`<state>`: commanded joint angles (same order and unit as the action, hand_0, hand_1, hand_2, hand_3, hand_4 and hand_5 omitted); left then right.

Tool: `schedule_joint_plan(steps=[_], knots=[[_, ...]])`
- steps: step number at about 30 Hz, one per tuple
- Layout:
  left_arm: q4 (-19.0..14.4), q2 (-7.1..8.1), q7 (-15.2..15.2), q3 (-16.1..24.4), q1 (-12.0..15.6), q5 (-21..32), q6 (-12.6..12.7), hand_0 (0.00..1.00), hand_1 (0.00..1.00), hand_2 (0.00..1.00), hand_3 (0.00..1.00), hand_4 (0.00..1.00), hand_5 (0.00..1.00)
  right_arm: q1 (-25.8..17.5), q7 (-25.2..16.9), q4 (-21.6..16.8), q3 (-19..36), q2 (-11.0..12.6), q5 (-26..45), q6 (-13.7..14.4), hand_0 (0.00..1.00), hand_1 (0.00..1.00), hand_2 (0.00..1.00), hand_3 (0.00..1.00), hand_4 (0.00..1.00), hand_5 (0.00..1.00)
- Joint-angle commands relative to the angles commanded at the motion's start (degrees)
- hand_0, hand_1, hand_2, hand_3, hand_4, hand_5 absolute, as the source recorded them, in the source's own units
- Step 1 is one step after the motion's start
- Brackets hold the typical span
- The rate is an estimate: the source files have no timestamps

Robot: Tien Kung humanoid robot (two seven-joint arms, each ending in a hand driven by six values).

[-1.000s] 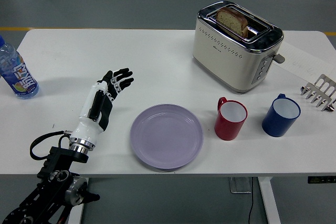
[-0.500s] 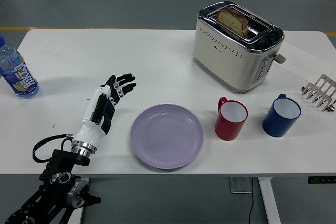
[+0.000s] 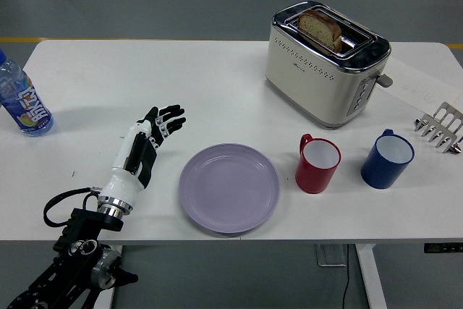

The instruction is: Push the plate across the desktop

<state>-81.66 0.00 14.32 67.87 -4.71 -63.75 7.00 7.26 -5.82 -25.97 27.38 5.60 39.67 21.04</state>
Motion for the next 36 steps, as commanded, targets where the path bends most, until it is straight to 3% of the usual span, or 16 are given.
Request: schedule_joint_plan(steps=[6, 13, 17, 20, 27, 31, 36], knots=[[0.0, 0.0, 0.0, -0.2, 0.0, 0.0, -0.1, 0.794, 0.743, 0.761, 0.701, 0.529, 0.998, -0.7, -0.7, 0.6, -1.9, -0.1, 2.7, -1.5, 0.584, 0.556, 0.717, 0.69, 0.458, 0.642], [0.2, 0.0, 0.0, 0.0, 0.5, -0.4, -0.2, 0.794, 0.743, 0.762, 0.701, 0.529, 0.998, -4.0, -2.3, 5.5, -12.1, -1.1, 12.8, -10.6, 0.584, 0.553, 0.716, 0.687, 0.46, 0.631], [0.2, 0.0, 0.0, -0.4, 0.4, -0.5, -0.2, 0.794, 0.744, 0.763, 0.701, 0.528, 0.998, -4.8, -2.1, 9.3, -14.3, -3.0, 16.9, -13.8, 0.585, 0.552, 0.713, 0.679, 0.466, 0.604], [0.2, 0.0, 0.0, -0.7, 0.3, -0.6, -0.3, 0.794, 0.744, 0.763, 0.701, 0.529, 0.998, -5.0, -2.0, 10.6, -14.5, -3.8, 18.4, -14.7, 0.585, 0.548, 0.712, 0.676, 0.47, 0.584], [0.2, 0.0, 0.0, -1.2, 0.3, -0.8, -0.3, 0.794, 0.744, 0.764, 0.702, 0.529, 0.998, -4.3, 0.3, 14.6, -7.8, -5.6, 12.7, -14.7, 0.585, 0.547, 0.713, 0.677, 0.475, 0.567], [0.2, 0.0, 0.0, -1.1, 0.6, -0.8, -0.3, 0.794, 0.744, 0.764, 0.702, 0.529, 0.998, -3.6, 1.4, 15.6, 1.9, -5.6, 3.6, -12.4, 0.585, 0.547, 0.713, 0.677, 0.475, 0.567], [0.1, 0.0, 0.0, -1.1, 0.7, -0.8, -0.3, 0.795, 0.744, 0.767, 0.702, 0.529, 0.998, -3.6, 2.2, 15.7, 11.6, -5.6, -4.1, -12.1, 0.586, 0.546, 0.713, 0.669, 0.472, 0.564]])
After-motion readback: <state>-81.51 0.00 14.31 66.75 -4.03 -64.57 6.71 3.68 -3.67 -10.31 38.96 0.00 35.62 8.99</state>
